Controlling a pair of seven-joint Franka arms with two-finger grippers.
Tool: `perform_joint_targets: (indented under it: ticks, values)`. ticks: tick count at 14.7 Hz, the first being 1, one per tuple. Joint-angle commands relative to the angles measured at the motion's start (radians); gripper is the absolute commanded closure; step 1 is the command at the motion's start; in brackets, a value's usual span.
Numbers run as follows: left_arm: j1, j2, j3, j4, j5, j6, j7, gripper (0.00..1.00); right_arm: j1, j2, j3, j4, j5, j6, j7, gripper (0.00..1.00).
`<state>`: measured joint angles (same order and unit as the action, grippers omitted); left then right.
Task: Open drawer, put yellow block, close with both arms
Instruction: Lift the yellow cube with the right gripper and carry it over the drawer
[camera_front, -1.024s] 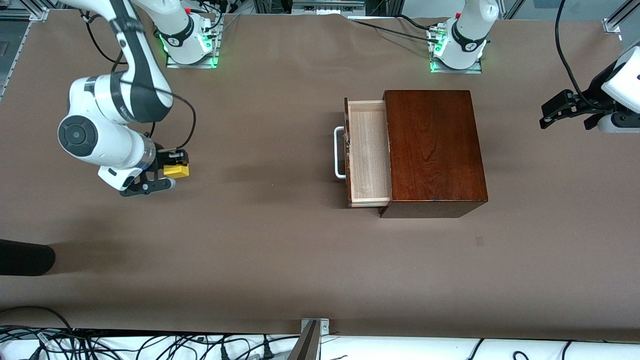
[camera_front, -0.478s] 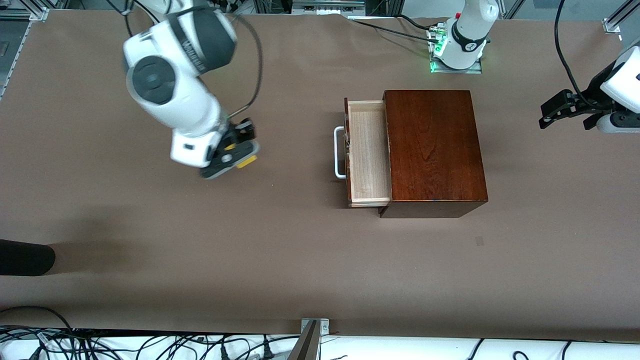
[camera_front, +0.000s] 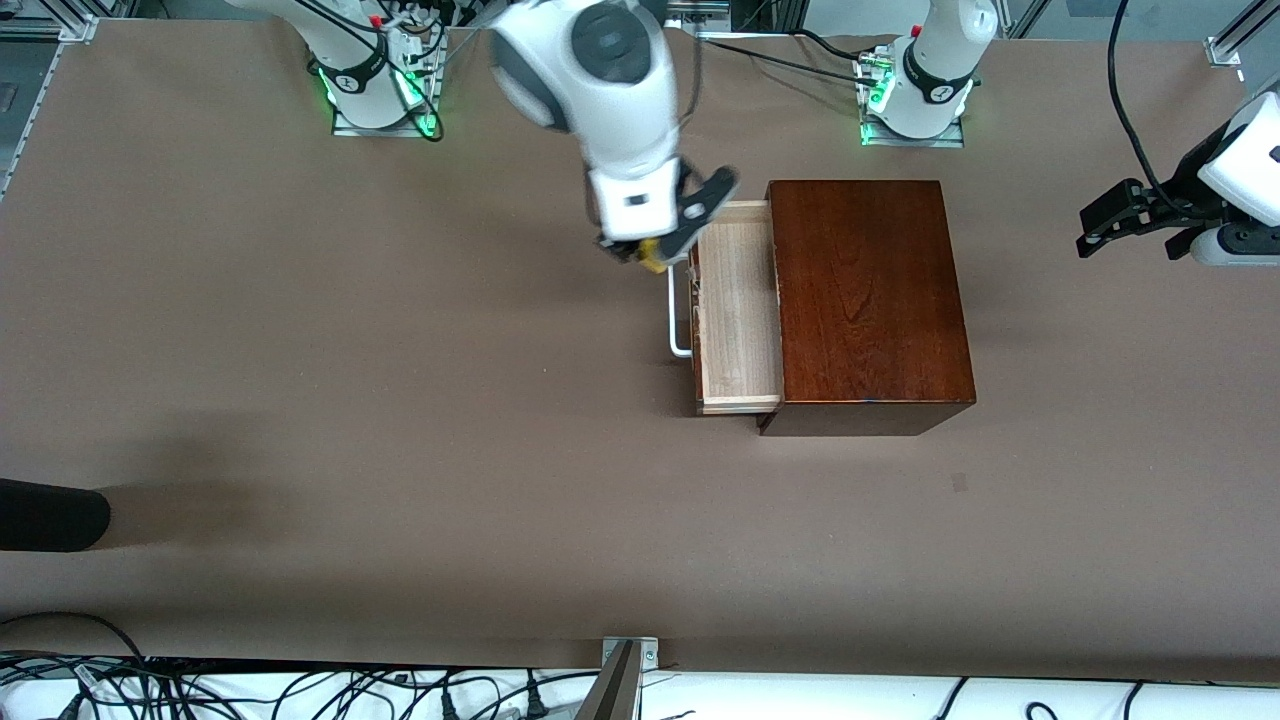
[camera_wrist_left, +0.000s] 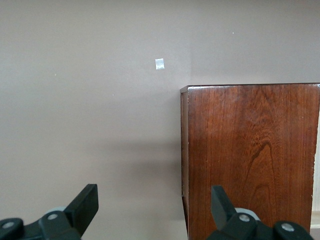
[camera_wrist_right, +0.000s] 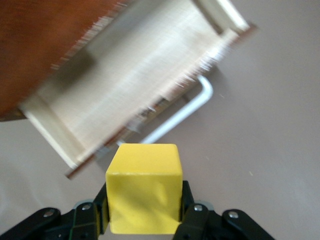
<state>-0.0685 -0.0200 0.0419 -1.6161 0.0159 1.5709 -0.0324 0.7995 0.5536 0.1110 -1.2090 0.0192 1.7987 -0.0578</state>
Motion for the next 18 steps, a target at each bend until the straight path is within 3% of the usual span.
perform_joint_targets:
  ticks: [1,8,18]
  values:
    - [-0.005,-0.021,0.003,-0.016,0.002,0.009,0.017,0.0,0.079,0.136,-0.011,0.163,-0.065,0.007,-0.04,1.0]
    - [-0.008,-0.021,0.003,-0.015,0.002,0.009,0.016,0.0,0.162,0.226,-0.014,0.18,-0.191,0.108,-0.17,1.0]
    - [-0.01,-0.021,0.003,-0.014,0.002,0.008,0.012,0.0,0.158,0.284,-0.017,0.175,-0.222,0.148,-0.35,1.0]
